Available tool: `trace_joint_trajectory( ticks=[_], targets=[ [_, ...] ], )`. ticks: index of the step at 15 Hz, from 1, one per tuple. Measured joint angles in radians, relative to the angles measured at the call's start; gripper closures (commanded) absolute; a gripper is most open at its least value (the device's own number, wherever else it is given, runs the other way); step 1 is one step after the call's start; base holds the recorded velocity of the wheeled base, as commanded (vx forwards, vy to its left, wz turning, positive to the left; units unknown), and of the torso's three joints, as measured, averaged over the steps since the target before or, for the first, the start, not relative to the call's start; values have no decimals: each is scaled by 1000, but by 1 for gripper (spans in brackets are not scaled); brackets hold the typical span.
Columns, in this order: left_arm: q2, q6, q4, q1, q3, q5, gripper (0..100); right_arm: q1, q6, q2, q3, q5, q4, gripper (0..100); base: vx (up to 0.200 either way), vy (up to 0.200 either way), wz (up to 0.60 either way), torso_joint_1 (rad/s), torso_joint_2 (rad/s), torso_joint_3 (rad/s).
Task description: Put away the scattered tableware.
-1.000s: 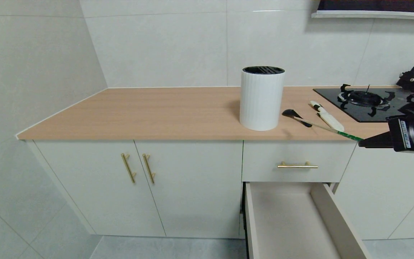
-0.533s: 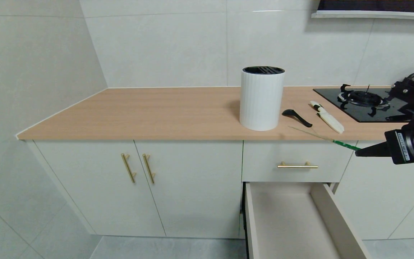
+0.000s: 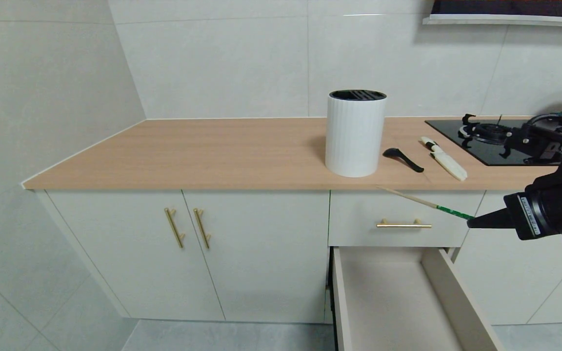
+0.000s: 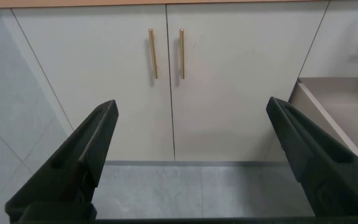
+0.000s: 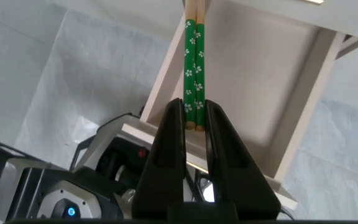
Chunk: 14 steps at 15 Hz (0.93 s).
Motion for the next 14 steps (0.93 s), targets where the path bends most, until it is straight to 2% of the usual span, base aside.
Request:
trace_joint_trajectory(
  ticks=[14],
  targets=[
    [0, 0, 0, 0, 0, 0, 0, 9, -2, 33, 9, -1, -9, 100, 0, 0, 0, -136, 439, 300]
  ],
)
